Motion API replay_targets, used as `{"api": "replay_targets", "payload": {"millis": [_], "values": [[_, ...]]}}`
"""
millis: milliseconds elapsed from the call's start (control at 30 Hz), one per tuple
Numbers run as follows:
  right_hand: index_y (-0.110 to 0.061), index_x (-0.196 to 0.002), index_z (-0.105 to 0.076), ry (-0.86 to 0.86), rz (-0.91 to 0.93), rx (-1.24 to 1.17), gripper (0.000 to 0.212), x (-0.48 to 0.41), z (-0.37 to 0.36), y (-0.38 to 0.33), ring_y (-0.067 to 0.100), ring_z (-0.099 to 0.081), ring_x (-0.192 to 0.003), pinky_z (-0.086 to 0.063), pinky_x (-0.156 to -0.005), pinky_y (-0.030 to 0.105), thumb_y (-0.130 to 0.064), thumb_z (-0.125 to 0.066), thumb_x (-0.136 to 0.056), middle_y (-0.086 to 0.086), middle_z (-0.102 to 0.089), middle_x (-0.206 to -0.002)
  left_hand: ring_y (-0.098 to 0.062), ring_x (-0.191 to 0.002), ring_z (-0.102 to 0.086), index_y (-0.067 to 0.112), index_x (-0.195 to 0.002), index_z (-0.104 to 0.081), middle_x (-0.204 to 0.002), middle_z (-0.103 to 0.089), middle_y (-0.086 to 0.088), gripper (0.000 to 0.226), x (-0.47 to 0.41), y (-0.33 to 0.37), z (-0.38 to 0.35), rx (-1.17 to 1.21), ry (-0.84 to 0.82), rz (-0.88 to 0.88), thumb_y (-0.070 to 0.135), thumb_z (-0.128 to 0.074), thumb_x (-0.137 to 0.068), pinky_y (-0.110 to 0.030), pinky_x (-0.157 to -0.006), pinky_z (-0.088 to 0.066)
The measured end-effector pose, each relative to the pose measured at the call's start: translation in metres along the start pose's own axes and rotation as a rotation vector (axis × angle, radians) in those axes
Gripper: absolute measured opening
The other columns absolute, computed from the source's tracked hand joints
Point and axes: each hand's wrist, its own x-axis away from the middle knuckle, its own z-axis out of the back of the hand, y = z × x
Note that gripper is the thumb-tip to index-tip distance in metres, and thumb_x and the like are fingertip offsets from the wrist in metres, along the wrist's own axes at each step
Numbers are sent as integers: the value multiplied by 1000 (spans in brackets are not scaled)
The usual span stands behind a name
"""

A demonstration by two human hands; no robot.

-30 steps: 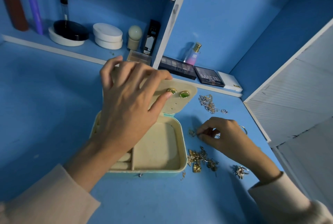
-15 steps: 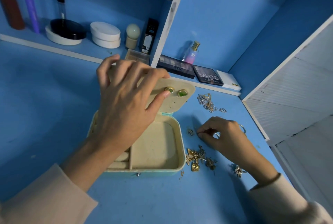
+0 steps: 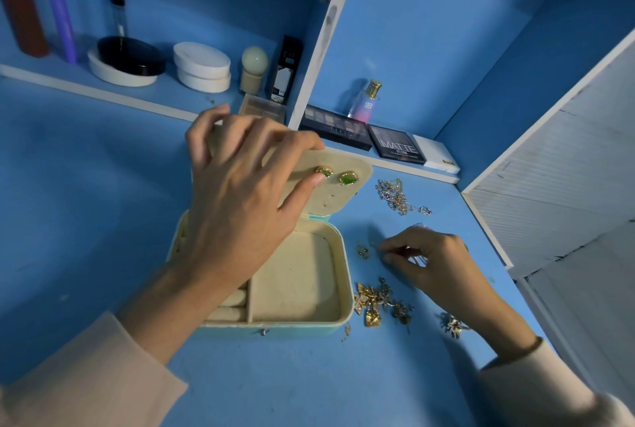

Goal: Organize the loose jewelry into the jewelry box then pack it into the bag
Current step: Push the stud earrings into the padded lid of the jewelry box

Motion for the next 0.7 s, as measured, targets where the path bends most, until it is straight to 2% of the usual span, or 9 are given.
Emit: {"api": "replay_targets", "payload": {"millis": [233, 467, 600, 700], "values": [[-16, -81, -75, -69, 65, 66, 12, -5, 2, -3, 3, -60, -74, -41, -68, 3, -5, -75, -76, -7, -66, -77, -25, -96, -51, 18, -104, -64, -92, -62, 0, 26, 0, 0, 0, 1, 2, -3, 38, -64, -87, -43, -100, -26], [-16, -77, -70, -65, 40, 99, 15, -7, -3, -3, -3, -53, -74, -38, -65, 5, -1, -70, -79, -12, -59, -73, -23, -96, -48, 19, -103, -64, -92, -62, 0, 26, -1, 0, 0, -4, -6, -3, 39, -65, -87, -43, -100, -26], [-24, -76, -67, 55, -77, -130, 18, -22, 9, -22, 1, -59, -69, -45, -63, 11, -8, -68, -83, -9, -69, -78, -22, -94, -51, 19, -107, -64, -89, -63, 2, 30, -1, 0, 3, 0, -15, -10, 40, -66, -85, -41, -101, -26], [-17, -78, -67, 90, -105, -421, 12, -41, 28, -50, 2, -55, -63, -44, -60, 13, -8, -63, -86, -11, -67, -72, -19, -90, -52, 16, -106, -63, -85, -65, 4, 34, -2, -1, 7, 34, -15, -16, 41, -70, -82, -39, -100, -27]]}}
